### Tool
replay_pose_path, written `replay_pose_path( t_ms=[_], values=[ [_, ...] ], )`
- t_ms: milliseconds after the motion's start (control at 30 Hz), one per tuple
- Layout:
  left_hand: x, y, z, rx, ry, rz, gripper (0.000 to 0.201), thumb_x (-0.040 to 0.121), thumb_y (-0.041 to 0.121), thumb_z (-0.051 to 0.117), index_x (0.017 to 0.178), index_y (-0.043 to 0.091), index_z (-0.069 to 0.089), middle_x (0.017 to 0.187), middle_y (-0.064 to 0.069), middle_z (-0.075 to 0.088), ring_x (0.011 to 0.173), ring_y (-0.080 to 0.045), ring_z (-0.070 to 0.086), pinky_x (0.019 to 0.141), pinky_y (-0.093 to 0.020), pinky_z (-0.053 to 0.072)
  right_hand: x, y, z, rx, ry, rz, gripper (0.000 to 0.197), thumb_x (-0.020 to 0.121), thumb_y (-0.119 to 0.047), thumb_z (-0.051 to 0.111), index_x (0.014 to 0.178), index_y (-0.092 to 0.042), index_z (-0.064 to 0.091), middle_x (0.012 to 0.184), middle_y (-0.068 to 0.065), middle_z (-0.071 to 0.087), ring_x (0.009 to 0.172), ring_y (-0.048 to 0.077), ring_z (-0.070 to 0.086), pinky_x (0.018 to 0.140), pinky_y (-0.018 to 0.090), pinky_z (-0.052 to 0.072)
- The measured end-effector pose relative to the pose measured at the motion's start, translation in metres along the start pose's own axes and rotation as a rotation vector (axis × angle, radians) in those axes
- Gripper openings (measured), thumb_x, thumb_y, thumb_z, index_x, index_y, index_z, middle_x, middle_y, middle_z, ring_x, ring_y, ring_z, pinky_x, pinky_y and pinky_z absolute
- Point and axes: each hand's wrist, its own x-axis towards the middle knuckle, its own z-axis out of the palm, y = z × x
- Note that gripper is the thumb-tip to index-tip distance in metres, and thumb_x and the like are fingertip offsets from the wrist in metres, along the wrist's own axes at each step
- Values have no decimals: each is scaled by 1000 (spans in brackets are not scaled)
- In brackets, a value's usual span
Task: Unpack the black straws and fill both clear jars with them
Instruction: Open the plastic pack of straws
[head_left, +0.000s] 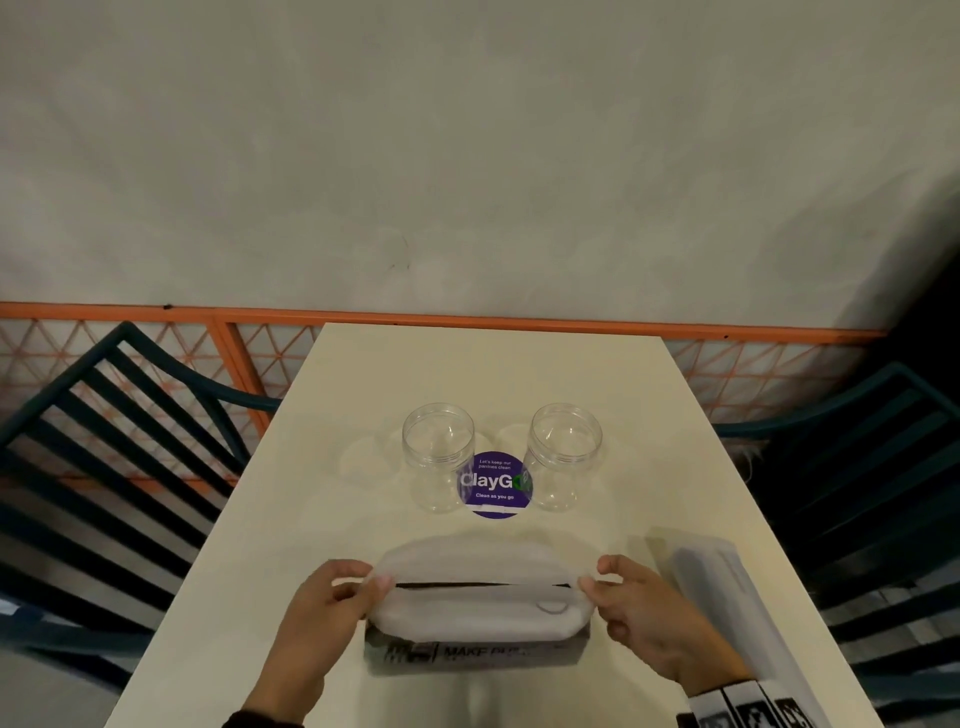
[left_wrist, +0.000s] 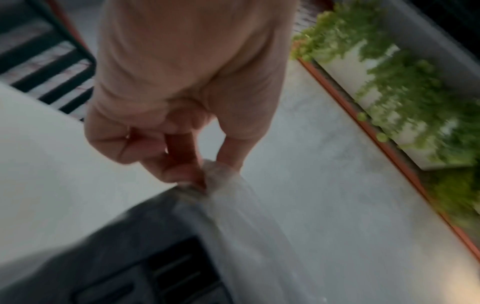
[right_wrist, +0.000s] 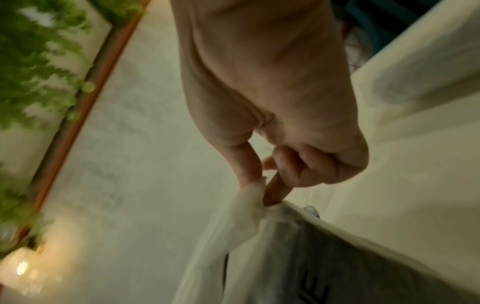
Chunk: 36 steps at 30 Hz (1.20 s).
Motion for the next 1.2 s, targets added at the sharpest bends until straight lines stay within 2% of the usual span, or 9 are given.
replay_pose_path(
  t_ms=[167, 400, 533, 633, 733, 833, 967, 1133, 1200],
  values=[
    [1, -9, -4, -20, -180, -164, 15, 74, 28, 72, 82, 15, 72, 90, 0, 61, 85, -16, 51, 69, -27, 35, 3, 7, -10, 280, -121, 49, 22, 93, -6, 50, 74, -17, 45, 50, -4, 38, 38, 8, 30, 42, 19, 25],
    [11, -23, -3, -211, -255, -312, 22, 90, 18, 51, 94, 4, 68, 93, -9, 59, 79, -17, 45, 65, -28, 31, -4, 0, 11, -697, -30, -355, 47, 93, -2, 37, 77, -36, 64, 92, -14, 62, 87, 2, 55, 71, 3, 37],
    [10, -12, 10, -324, -215, -382, 28, 90, 19, 49, 98, 0, 67, 94, -12, 66, 86, -24, 56, 68, -33, 42, -3, -2, 35, -1013, 213, -404, 26, 92, -22, 39, 88, -19, 64, 90, 1, 54, 88, 16, 53, 79, 22, 47],
    [7, -6, 22, -210, -185, -276, 20, 86, 22, 55, 86, 4, 64, 92, -11, 61, 83, -22, 56, 59, -30, 43, -1, 1, 48, -1131, 323, -410, 27, 84, -35, 49, 96, -14, 61, 96, 5, 57, 94, 21, 54, 80, 30, 49],
    [8, -8, 23, -39, -184, -173, 48, 56, 32, 73, 90, 0, 64, 106, -20, 54, 92, -27, 56, 47, -22, 47, -1, 1, 50, -1113, 279, -385, 33, 85, -29, 51, 116, -19, 53, 115, 3, 51, 108, 21, 48, 90, 29, 44],
    [7, -10, 25, 94, -99, -102, 38, 47, 25, 60, 75, -1, 60, 98, -23, 51, 76, -24, 51, 47, -25, 42, -2, 4, 43, -1060, 275, -424, 38, 86, -21, 49, 124, -24, 49, 119, 0, 46, 113, 19, 45, 95, 30, 42],
    [5, -1, 29, 163, 37, 48, 17, 67, 2, 53, 77, 12, 44, 89, -1, 34, 71, -17, 40, 59, -26, 33, 0, 8, 31, -923, 346, -464, 29, 89, -14, 47, 112, -22, 62, 102, -3, 43, 102, 19, 52, 89, 26, 44],
    [6, 7, 31, 274, -160, 248, 58, 69, -22, 44, 37, 25, 55, 91, -1, 39, 87, -15, 47, 66, -8, 32, 3, 14, 25, -848, 443, -531, 28, 90, -9, 44, 100, -19, 68, 102, -1, 50, 90, 17, 57, 83, 27, 49],
    [14, 1, 28, 426, -175, 278, 63, 76, -13, 51, 43, 38, 64, 89, 1, 42, 83, -12, 51, 65, -3, 35, 0, 17, 22, -878, 470, -547, 28, 89, -11, 44, 100, -22, 68, 101, -2, 51, 88, 16, 58, 81, 29, 50]
  ],
)
